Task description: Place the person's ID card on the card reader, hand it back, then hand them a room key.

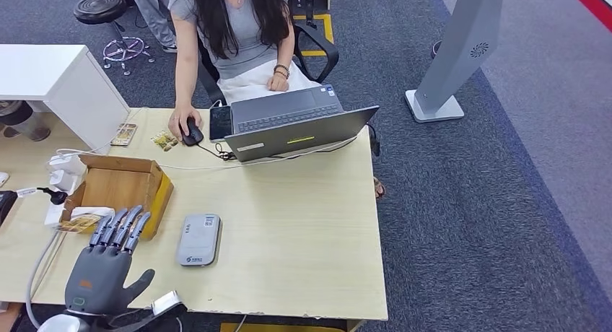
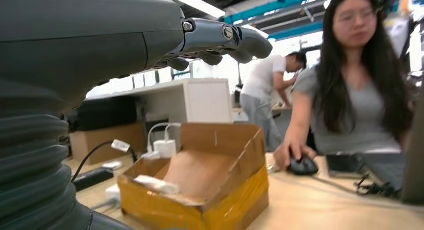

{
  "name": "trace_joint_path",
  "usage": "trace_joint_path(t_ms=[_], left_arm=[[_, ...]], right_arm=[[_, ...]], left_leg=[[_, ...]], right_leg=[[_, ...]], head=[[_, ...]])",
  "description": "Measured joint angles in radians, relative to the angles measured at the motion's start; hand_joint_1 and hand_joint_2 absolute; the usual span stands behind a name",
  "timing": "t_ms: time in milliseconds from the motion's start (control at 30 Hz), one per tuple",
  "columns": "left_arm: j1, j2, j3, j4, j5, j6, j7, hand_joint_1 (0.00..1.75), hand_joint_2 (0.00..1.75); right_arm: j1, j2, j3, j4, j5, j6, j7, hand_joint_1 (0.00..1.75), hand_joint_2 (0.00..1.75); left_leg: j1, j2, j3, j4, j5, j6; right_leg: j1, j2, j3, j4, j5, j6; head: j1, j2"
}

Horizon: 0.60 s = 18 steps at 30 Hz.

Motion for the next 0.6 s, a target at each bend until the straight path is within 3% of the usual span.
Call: trace_joint_path(t_ms=[267,600], left_arm=[[-0.134,-0.02,0.087,0.231,0.018,-0.032,-0.023,0.0,1.75],[-0.189,-0.041,0.119,0.33,0.017,-0.036,-0.024,0.0,1.75]], right_arm=[[-0.003,-0.001,0.001,-0.001,0.041,0.009,0.002,0.0,1.75],[-0.005,-0.003,0.003,-0.001,0.05,0.014,0.0,0.0,1.75]], left_leg=[[0.0,-0.001,0.001,0.0,0.001,-0.001],[0.0,-0.001,0.001,0.0,0.001,-0.001]], right_leg=[[0.0,-0.001,0.001,0.001,0.0,0.0],[0.0,-0.001,0.001,0.0,0.0,0.0]], head=[[0.0,0.0],[0.0,0.0]])
